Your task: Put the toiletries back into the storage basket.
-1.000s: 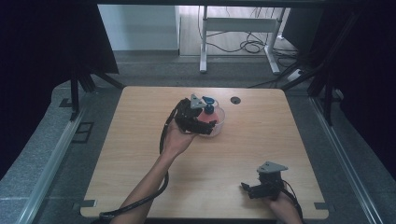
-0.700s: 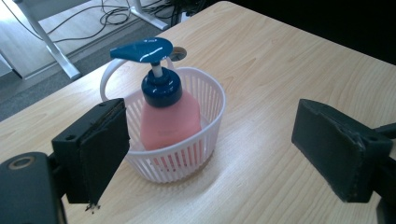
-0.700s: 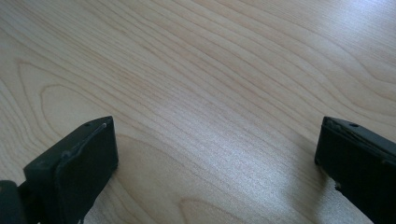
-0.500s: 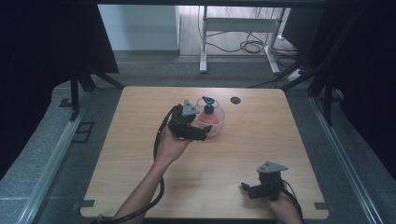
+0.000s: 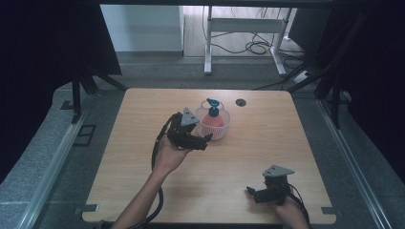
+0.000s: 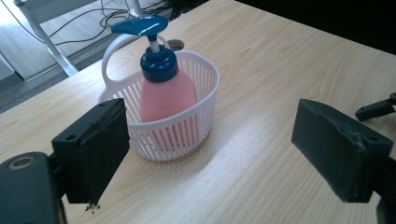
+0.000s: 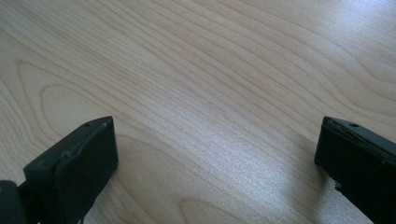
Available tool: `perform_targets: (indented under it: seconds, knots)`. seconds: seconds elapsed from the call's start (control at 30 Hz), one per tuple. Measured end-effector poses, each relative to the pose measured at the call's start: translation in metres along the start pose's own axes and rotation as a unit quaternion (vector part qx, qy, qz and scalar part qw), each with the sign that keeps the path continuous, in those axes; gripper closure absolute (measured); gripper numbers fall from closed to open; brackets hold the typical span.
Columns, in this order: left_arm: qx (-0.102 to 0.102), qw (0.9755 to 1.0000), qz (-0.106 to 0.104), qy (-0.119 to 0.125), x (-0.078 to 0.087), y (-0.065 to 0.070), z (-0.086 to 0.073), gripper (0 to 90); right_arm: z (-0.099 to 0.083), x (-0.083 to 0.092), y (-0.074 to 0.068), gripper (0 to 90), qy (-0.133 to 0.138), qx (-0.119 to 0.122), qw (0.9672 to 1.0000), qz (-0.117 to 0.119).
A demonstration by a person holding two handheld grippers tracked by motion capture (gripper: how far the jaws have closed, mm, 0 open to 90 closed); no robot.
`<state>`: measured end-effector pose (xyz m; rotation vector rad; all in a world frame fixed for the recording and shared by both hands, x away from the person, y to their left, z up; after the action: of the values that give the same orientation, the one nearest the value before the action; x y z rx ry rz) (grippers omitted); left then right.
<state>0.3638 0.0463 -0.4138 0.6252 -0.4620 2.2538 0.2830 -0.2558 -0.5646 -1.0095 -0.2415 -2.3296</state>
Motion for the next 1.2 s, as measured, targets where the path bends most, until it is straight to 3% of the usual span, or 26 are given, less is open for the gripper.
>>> perform_targets:
  seconds: [0.9, 1.2]
  knots:
    - [0.003, 0.9999, 0.009, 0.007, 0.028, 0.003, -0.026, 11.0, 0.000, 0.000, 0.000, 0.0, 0.000, 0.000, 1.0000, 0.000]
    - [0.014, 0.9998, 0.009, 0.010, 0.036, 0.002, -0.038, 11.0, 0.000, 0.000, 0.000, 0.0, 0.000, 0.000, 1.0000, 0.000]
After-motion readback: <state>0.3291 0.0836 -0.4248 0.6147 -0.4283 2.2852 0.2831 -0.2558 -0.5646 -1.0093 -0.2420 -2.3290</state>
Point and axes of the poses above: each handheld gripper's, and its own axes: x roughly backward along the jaws, z roughly out of its top, y roughly to its right, the point moved 3 cm from there along -x, roughly forward along the jaws, and after that the axes turned 5 degrees about -x, right-handed, at the moved point
